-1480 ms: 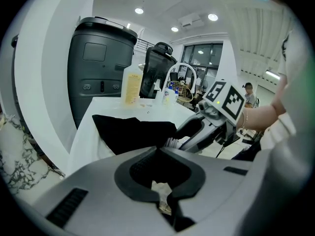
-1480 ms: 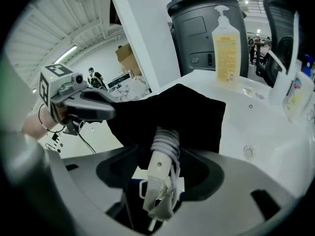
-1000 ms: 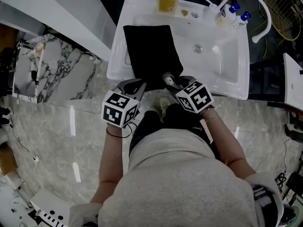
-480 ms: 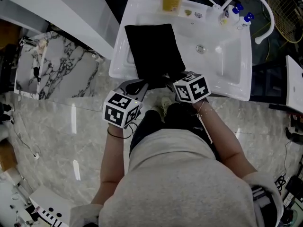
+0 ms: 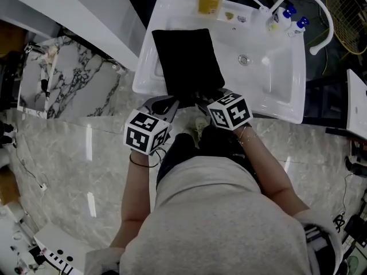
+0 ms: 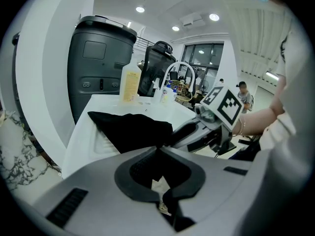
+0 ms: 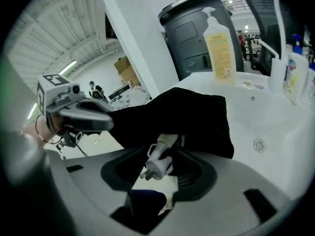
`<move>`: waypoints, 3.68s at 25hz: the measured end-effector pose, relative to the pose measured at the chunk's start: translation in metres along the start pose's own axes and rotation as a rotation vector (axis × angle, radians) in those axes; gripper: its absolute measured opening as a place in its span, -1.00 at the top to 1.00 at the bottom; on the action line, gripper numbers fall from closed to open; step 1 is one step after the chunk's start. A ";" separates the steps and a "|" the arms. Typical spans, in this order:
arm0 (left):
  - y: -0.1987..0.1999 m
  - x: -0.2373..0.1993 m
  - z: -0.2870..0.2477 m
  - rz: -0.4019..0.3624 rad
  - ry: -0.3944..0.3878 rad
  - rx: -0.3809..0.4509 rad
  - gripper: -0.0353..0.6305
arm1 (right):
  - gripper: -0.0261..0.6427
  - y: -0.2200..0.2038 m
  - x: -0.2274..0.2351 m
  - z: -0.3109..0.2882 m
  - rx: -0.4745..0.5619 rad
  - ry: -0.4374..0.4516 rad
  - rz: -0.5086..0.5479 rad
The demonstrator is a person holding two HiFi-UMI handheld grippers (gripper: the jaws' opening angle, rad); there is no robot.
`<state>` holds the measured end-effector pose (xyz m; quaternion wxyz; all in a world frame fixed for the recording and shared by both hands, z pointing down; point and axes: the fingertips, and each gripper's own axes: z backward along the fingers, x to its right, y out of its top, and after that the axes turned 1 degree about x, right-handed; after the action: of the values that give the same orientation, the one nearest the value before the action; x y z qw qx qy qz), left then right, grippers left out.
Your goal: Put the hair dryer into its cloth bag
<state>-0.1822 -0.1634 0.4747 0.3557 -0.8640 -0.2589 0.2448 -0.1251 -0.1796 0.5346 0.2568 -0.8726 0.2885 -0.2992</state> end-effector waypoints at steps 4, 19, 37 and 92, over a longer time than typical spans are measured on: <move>0.000 -0.001 0.000 0.003 0.002 0.002 0.86 | 0.25 -0.015 -0.002 0.016 -0.031 0.010 0.057; -0.007 0.000 -0.001 0.017 -0.011 -0.007 0.86 | 0.51 -0.011 0.007 -0.001 -0.037 -0.098 0.103; -0.020 -0.024 0.004 0.074 0.081 -0.036 0.86 | 0.45 0.021 0.017 -0.038 -0.023 -0.127 0.026; 0.085 -0.005 0.009 0.116 0.079 0.261 0.86 | 0.93 0.123 -0.012 0.108 0.532 0.013 0.042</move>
<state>-0.1682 -0.2136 0.4070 0.4603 -0.8329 -0.1601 0.2622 -0.1034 -0.2286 0.3789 0.4815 -0.7662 0.2195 -0.3645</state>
